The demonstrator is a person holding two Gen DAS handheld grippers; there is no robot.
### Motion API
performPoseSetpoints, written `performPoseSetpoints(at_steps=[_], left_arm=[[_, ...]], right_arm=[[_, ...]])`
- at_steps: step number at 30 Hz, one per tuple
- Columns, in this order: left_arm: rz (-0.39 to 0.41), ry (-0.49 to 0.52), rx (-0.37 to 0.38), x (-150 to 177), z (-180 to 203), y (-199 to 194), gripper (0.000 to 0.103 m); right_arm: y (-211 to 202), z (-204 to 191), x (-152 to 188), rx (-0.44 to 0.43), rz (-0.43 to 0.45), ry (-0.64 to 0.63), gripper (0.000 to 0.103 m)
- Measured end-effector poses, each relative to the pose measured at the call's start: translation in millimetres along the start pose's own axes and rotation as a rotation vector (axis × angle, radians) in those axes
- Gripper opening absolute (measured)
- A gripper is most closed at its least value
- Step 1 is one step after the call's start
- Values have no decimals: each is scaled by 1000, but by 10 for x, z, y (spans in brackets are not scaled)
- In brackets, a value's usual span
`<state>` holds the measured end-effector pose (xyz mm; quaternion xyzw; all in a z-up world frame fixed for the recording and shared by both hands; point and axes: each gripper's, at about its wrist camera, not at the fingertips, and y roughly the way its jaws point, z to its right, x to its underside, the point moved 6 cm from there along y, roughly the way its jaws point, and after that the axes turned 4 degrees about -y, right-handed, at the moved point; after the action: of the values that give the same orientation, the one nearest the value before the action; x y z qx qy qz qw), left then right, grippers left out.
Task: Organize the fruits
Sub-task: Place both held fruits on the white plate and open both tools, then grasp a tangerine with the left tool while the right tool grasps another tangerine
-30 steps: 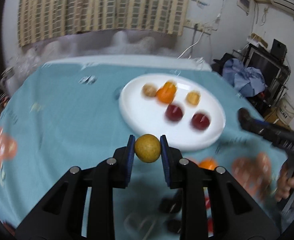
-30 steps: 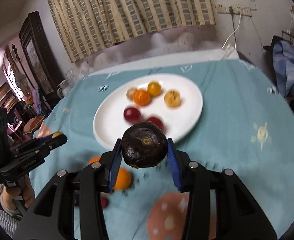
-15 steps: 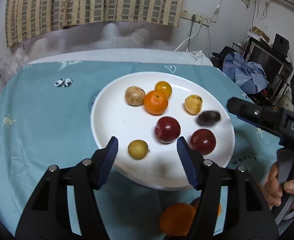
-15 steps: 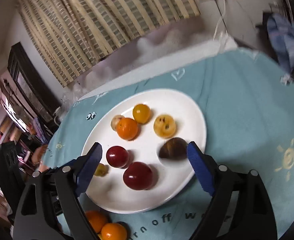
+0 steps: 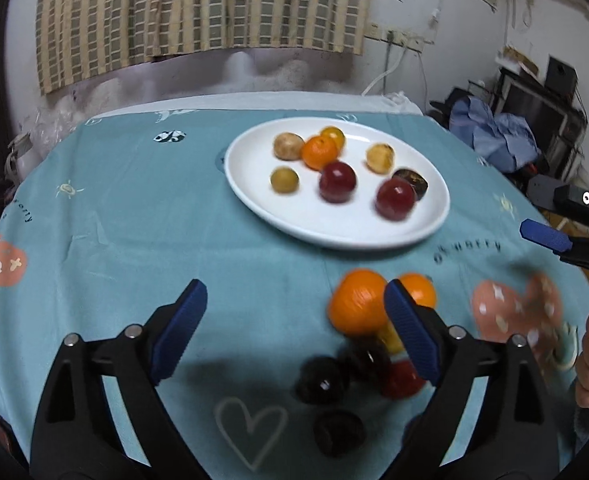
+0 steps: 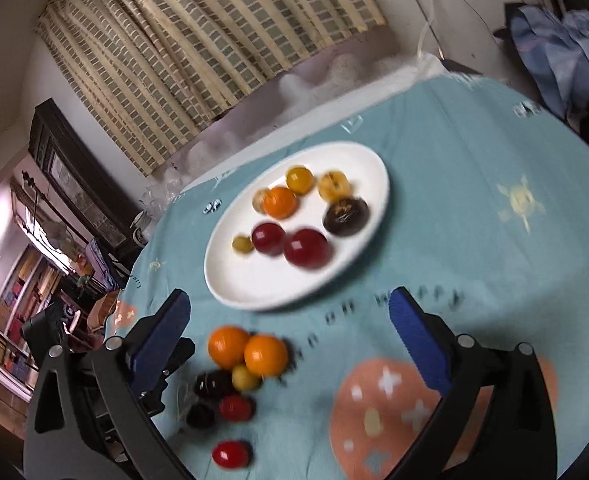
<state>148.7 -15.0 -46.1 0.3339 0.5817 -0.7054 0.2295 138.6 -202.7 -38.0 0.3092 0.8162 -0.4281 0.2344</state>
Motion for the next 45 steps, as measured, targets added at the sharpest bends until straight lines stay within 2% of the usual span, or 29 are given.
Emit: performPoseSetpoints(at_steps=[5,9,12,14,17,21,23,32,37,38,40,41,43,44,45], left_arm=[[0,91,-44,45,156,80,97],[-27,114,-83,49,133,229,101],[-24,100,-70,20,63,245,101],[6,80,-108,-27,-69,183,101],[10,17,-159,-55,-314,144,101],[3,-107,-108,-77,-547,122,101],[7,-113,-80,-85,-526,112,101],[-15,36,-67,-61,-133,268,101],[13,98,-97,-110,-44,290,100],[14,99,-93,-118,-38,299,97],[0,107,-75,-110,-17,352,80],[-16,115,-67,-91,2,393,68],[-35,130,-44,-65,46,453,57],[-49,146,-34,-44,80,481,46],[-53,170,-41,-32,121,496,46]], right_arm=[[17,8,2,4,-15,8,100],[34,2,10,7,-28,0,100],[31,2,15,11,-27,-6,100],[30,15,18,13,-26,-3,100],[35,36,15,16,-28,9,100],[36,50,15,15,-30,15,100],[37,50,15,14,-29,13,100],[45,20,32,23,-28,-20,100],[30,-27,24,32,-15,-54,100],[31,-21,23,33,-16,-53,100],[31,-2,21,34,-17,-43,100],[31,17,18,35,-17,-34,100],[27,38,8,37,-14,-23,100],[24,49,5,36,-13,-18,100],[27,50,6,34,-13,-17,100]])
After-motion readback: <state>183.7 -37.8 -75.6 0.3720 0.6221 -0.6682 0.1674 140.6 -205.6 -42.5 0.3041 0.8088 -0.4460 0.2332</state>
